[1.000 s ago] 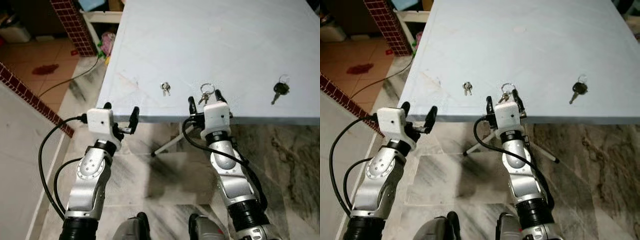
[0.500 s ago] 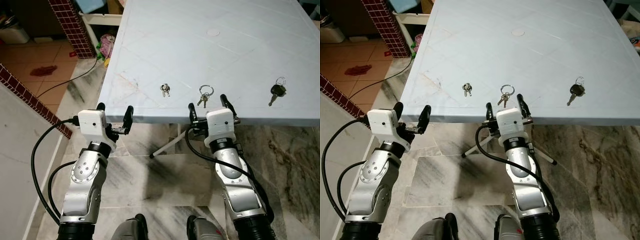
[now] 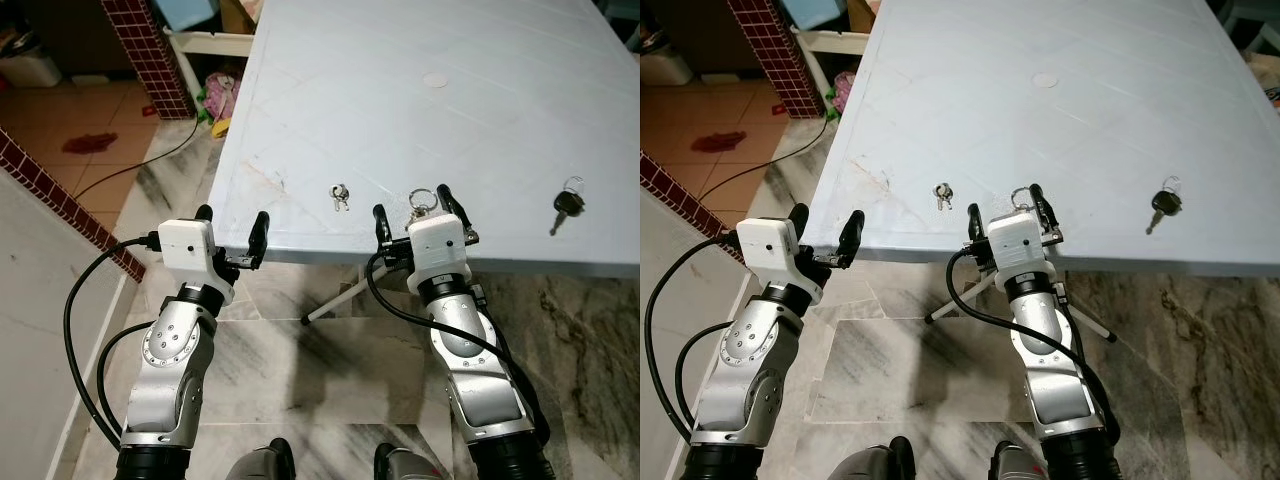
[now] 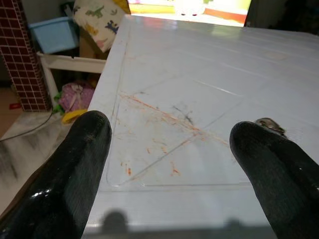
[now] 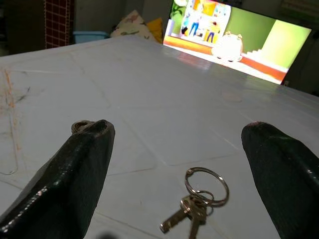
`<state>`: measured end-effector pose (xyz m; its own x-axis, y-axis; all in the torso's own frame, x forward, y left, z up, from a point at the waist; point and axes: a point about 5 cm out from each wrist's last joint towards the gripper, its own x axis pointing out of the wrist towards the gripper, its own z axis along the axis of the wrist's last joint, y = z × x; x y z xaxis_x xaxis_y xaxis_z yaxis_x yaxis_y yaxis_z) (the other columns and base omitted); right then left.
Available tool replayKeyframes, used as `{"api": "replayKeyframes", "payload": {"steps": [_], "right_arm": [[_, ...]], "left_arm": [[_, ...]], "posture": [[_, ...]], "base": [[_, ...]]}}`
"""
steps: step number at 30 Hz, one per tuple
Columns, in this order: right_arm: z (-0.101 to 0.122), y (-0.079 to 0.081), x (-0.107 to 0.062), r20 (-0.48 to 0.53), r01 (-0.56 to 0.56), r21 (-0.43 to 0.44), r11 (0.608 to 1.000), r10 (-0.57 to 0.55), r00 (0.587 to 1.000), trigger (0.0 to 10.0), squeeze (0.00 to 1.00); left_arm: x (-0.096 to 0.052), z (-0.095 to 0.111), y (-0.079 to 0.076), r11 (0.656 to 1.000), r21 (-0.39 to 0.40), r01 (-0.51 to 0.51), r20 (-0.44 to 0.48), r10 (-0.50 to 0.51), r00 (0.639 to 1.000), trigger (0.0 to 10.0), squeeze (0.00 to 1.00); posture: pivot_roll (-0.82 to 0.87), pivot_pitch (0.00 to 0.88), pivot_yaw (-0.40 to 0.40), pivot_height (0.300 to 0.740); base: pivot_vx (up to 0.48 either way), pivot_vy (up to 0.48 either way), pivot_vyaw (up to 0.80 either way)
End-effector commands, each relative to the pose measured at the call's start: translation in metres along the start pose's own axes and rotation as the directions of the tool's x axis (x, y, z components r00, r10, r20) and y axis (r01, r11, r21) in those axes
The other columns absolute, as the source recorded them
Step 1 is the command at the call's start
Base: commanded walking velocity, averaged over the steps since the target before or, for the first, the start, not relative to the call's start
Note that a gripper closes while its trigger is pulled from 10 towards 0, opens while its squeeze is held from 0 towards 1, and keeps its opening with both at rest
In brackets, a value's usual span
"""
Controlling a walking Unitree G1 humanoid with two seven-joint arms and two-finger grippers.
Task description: Hang keys on a hook
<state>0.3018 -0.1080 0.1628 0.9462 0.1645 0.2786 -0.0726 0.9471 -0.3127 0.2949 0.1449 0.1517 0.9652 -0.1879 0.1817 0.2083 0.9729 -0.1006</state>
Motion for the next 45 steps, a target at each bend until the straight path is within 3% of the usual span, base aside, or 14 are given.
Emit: {"api": "replayKeyframes", "payload": {"steps": [1,23,32,39,45], "right_arm": [[0.005,0.003,-0.002,0.017,-0.013,-0.003,1.0,0.013,1.0,10.0,1.0],[0.006,0.009,-0.005,0.015,-0.041,-0.016,0.999,0.042,0.999,10.0,1.0],[0.011,0.021,-0.007,0.035,-0.08,-0.001,0.997,0.08,0.996,10.0,1.0],[0.012,0.028,-0.003,0.014,-0.086,0.043,0.995,0.085,0.996,10.0,1.0],[0.011,0.026,0.008,-0.008,-0.064,0.08,0.995,0.065,0.998,10.0,1.0]], "left_arm": [[-0.004,-0.001,0.003,1.0,0.013,-0.007,-0.014,0.007,1.0,10.0,0.0],[-0.011,-0.009,0.006,0.999,0.041,-0.016,-0.057,0.018,0.998,10.0,0.0],[-0.034,-0.02,0.044,0.976,0.169,-0.139,-0.097,0.157,0.983,10.0,0.0],[-0.05,-0.022,0.053,0.966,0.209,-0.153,-0.124,0.181,0.976,10.0,0.0],[-0.074,-0.034,0.062,0.963,0.243,-0.12,-0.201,0.171,0.965,10.0,0.0]], "posture": [[-0.07,0.197,0.072,0.74],[-0.06,0.208,0.074,0.74],[-0.03,0.225,0.088,0.74],[-0.02,0.243,0.101,0.74],[0.01,0.257,0.114,0.74]], "base": [[0.281,0.0,0.0],[0.217,0.0,0.0],[0.0,0.0,0.0],[0.0,0.0,0.0],[0.0,0.0,0.0]]}}
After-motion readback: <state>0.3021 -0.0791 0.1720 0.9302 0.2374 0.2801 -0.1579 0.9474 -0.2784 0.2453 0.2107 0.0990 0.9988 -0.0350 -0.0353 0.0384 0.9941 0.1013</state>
